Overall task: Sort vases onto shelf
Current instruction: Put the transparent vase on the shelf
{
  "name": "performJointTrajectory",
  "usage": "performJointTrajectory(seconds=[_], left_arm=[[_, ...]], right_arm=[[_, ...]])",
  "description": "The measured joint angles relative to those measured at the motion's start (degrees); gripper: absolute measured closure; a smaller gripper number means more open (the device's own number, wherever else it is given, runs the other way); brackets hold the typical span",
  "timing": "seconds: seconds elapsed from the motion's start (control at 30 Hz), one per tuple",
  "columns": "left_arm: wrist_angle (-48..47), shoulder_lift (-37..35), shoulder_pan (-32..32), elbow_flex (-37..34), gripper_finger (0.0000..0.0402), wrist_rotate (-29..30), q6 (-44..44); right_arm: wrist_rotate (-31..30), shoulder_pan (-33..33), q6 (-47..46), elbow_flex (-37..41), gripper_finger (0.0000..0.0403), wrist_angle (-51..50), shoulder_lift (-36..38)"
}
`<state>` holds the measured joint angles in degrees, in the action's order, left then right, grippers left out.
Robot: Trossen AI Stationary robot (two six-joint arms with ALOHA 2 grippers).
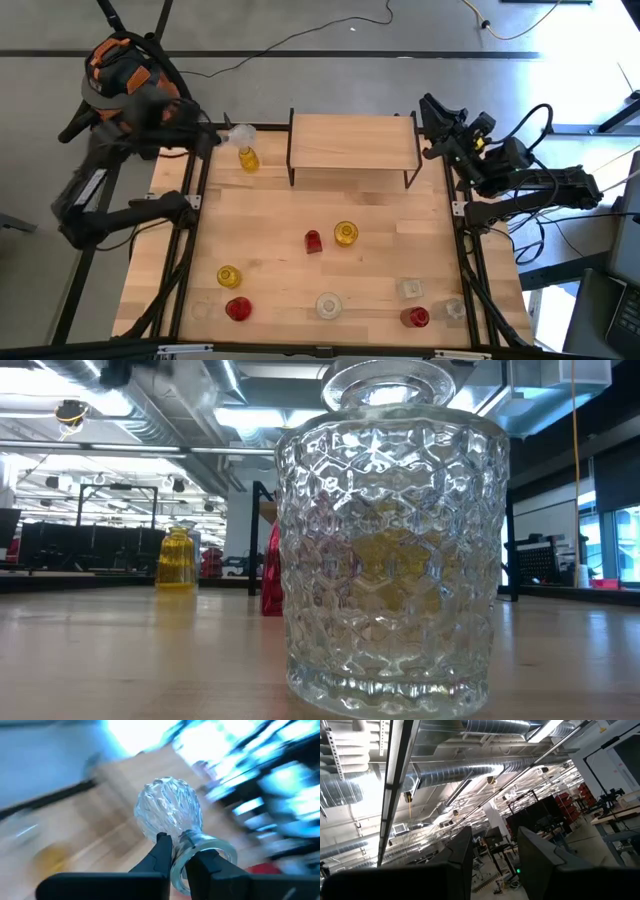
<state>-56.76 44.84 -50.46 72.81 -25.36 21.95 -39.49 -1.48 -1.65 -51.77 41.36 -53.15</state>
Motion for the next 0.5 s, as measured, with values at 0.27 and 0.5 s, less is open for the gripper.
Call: performJointTrajectory(seconds=[0.27, 0.5], left_arm=[[40.17, 0.2, 6.27, 0.38, 0.0378, -10.31, 13.01], [46.7, 12.85, 15.78, 0.29, 0.0378, -8.08, 6.06]], right_arm=[[0.02, 0.0, 0.0, 0.0, 0.0286, 0.11, 0.02], [1.81, 0.0, -0.36, 0.0, 0.0286, 0.74, 0.02]])
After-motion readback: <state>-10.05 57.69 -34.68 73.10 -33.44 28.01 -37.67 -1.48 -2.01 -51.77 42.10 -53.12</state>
